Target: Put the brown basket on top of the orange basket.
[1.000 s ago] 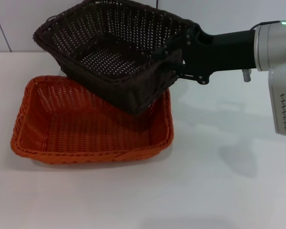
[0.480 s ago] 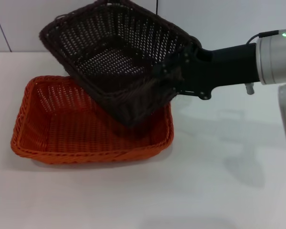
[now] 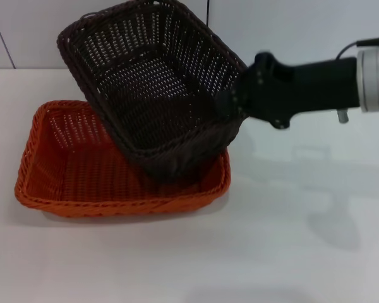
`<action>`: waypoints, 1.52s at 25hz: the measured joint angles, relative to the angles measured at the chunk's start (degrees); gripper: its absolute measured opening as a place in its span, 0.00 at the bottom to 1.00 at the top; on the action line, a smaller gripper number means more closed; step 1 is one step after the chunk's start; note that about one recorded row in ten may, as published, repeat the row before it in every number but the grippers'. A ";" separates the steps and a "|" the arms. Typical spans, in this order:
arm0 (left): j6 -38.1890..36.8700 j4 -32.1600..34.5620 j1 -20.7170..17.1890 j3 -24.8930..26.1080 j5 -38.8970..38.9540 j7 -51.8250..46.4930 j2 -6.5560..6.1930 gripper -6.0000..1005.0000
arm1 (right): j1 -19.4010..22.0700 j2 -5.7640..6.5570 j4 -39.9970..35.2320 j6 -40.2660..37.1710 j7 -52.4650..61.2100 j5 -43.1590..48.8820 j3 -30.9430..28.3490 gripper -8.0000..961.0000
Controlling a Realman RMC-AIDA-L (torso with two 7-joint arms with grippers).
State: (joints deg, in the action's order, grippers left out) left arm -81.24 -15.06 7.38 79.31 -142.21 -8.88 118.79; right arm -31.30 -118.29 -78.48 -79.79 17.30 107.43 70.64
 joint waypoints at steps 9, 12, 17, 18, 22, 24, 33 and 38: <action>0.42 0.33 0.44 -0.04 0.00 0.00 -0.05 0.78 | 1.36 -0.51 -0.34 0.75 -0.46 -10.69 -0.76 0.01; 0.48 0.35 0.45 -0.04 0.00 -0.02 -0.11 0.78 | 1.77 -0.61 -0.74 3.13 1.46 -14.12 -0.30 0.01; 0.46 0.34 0.24 0.28 0.00 -0.22 -0.21 0.78 | 2.80 -0.99 0.07 13.40 7.25 -24.02 3.19 0.01; 0.34 0.27 0.12 0.36 0.00 -0.49 -0.22 0.78 | 3.07 -1.05 0.95 15.50 7.52 -27.23 4.00 0.01; 0.00 0.32 -0.15 1.00 0.00 -1.38 -0.31 0.78 | 4.48 -1.07 5.39 23.90 7.87 -44.64 6.76 0.01; -0.04 0.37 -0.16 1.41 0.00 -1.36 -0.40 0.78 | 5.96 -1.05 7.81 26.43 7.90 -53.14 7.56 0.01; 0.50 0.65 -0.78 5.85 0.00 -3.93 -0.59 0.78 | 16.02 -1.20 23.48 22.72 7.64 -86.37 8.06 0.01; 0.80 1.78 0.06 5.78 -0.45 -5.02 -0.53 0.78 | 17.65 -1.08 39.25 11.42 1.99 -102.48 7.69 0.02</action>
State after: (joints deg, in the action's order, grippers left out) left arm -80.44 -13.28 7.43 85.09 -142.66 -13.90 118.26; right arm -13.65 -119.38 -39.23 -68.37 19.29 4.95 78.34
